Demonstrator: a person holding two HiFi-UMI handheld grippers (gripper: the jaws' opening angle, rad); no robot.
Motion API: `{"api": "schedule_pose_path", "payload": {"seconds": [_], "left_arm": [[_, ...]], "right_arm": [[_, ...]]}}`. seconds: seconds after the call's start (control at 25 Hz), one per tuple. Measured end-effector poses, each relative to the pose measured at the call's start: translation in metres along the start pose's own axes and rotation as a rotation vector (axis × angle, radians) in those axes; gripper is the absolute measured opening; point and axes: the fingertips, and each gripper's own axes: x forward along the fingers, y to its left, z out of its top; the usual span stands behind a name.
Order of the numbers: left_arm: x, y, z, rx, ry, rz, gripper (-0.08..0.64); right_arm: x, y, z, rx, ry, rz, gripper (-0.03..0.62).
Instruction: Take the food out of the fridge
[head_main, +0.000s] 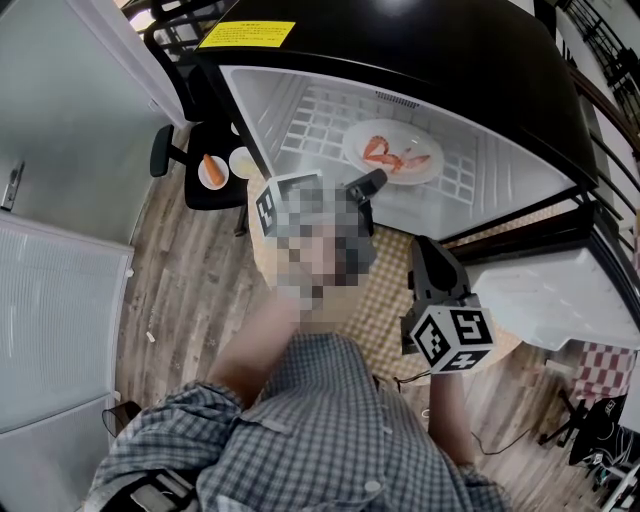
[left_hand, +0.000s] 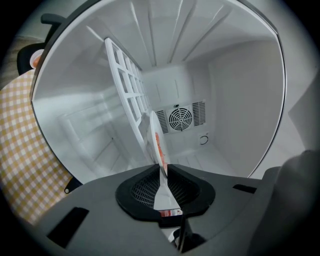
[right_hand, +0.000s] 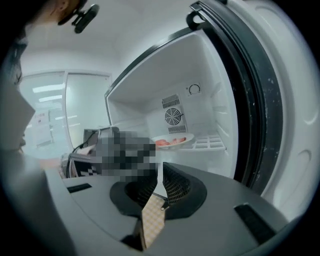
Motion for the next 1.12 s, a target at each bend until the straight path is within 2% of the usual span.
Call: {"api": "schedule_pose_path", "payload": {"seconds": [0.12,0.32,0.44,0.56,0.76,1.0,1.12], "left_arm": [[-0.003,0.000,-0.001,-0.008,0.006,-0.014,0.051],[-0.009,-0.002,-0.002,-0.005,0.019,-0.029,0.049],[-0.011,-0.002,-0.003,-0.011,0.025,-0.037,0.048],[-0.013,-0.002,-0.004,-0.012,0.033,-0.042,0.048],[-0.018,-0.002,-0.005,-0.010,0.047,-0.053,0.046],[-0.023,0.000,-0.007,-0.018,0.061,-0.067,0.044],[-0.026,0.000,-0.008,-0.018,0.068,-0.074,0.044]], "right_arm": [[0.008,-0.002,0.005,0.158,-0.025,0.051,0.012],[0.019,-0.016,0.004,0.417,-0.045,0.075,0.014],[0.029,-0.021,0.005,0.546,-0.061,0.103,0.079],[0.040,-0.022,0.011,0.669,-0.090,0.139,0.086],[0.056,-0.025,0.024,0.741,-0.130,0.179,0.087],[0.064,-0.031,0.025,0.810,-0.133,0.171,0.089],[0.065,-0.035,0.025,0.811,-0.138,0.160,0.089]]}}
